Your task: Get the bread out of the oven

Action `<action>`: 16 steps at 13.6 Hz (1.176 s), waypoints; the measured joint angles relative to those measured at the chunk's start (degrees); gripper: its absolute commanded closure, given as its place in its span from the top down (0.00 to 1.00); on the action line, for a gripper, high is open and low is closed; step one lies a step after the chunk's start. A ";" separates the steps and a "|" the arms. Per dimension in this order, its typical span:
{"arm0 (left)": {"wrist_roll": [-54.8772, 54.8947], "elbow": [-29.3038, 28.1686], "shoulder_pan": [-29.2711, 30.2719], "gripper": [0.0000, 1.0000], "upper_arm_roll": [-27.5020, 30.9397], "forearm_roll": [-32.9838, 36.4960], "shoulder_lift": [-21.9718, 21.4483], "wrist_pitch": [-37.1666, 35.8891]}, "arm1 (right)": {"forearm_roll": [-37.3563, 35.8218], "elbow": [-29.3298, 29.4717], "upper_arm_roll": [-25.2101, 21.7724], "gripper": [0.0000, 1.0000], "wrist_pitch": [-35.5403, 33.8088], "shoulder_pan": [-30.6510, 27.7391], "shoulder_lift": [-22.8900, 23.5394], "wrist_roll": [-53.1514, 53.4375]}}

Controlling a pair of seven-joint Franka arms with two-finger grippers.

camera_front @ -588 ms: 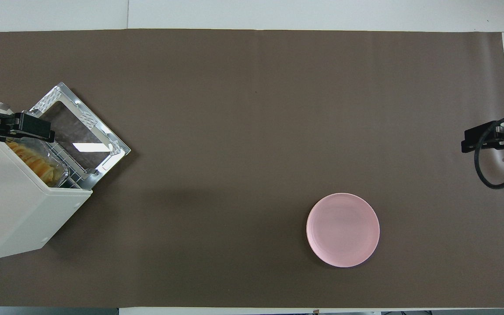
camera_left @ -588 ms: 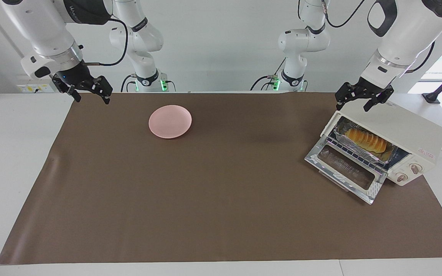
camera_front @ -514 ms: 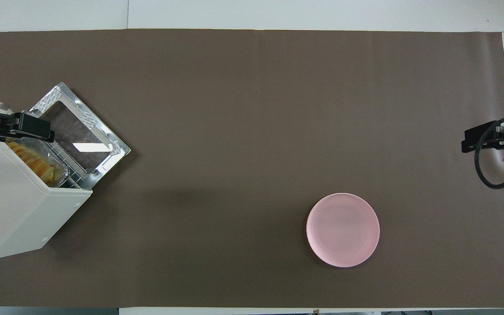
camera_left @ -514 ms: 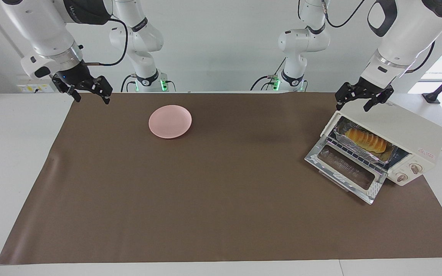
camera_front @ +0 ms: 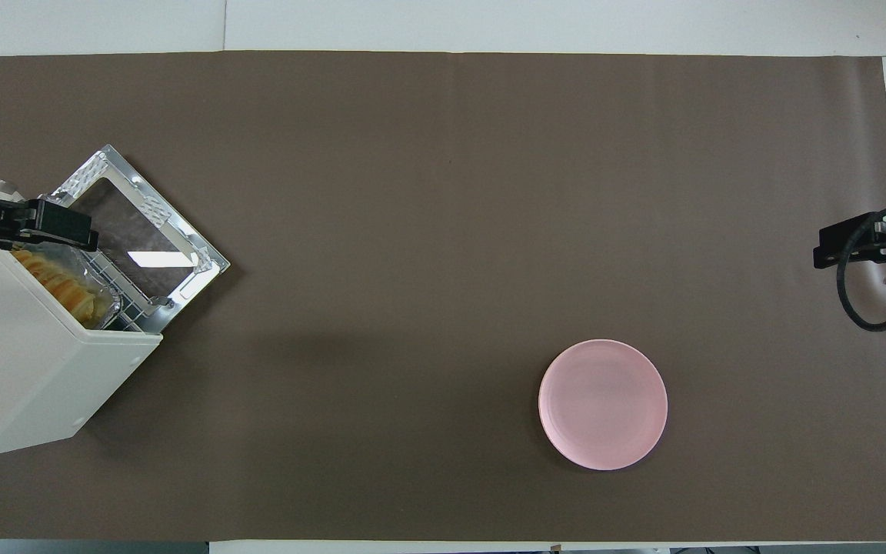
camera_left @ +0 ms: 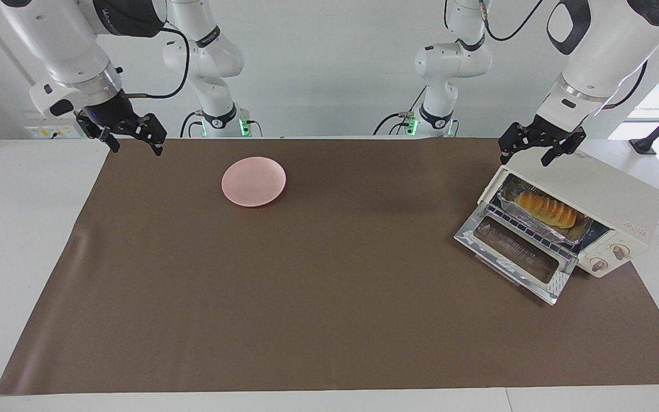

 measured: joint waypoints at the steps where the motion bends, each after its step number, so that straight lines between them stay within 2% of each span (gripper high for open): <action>1: -1.04 0.00 0.30 1.00 0.33 0.00 -0.08 -0.01 | 0.00 0.00 0.00 1.00 0.00 0.00 0.00 0.00; 3: -5.42 0.08 0.71 1.00 0.59 0.36 0.14 -0.99 | 0.00 -0.01 0.00 1.00 0.00 0.00 0.00 0.00; 5: -11.29 1.35 0.32 1.00 0.04 1.83 2.34 -1.80 | 0.00 -0.02 0.00 1.00 0.00 0.00 0.00 0.00; 7: -18.25 5.47 -0.55 1.00 -0.16 3.45 7.97 -2.41 | 0.00 -0.05 0.00 1.00 0.00 0.00 0.00 0.00; 9: -25.46 10.48 -1.33 1.00 -0.21 7.95 14.95 -2.37 | 0.00 -0.05 0.00 1.00 0.00 0.00 0.00 0.00; 11: -31.50 12.87 -2.58 1.00 -0.22 12.50 19.84 -0.78 | 0.00 -0.05 0.00 1.00 0.00 0.00 0.00 0.00; 13: -39.60 12.44 -2.92 1.00 -0.07 14.96 21.98 2.30 | 0.00 -0.06 0.00 1.00 0.00 0.00 0.00 0.00; 16: -47.57 7.94 -3.07 1.00 0.19 18.59 22.54 7.19 | 0.00 -0.06 0.00 1.00 0.00 0.00 0.00 0.00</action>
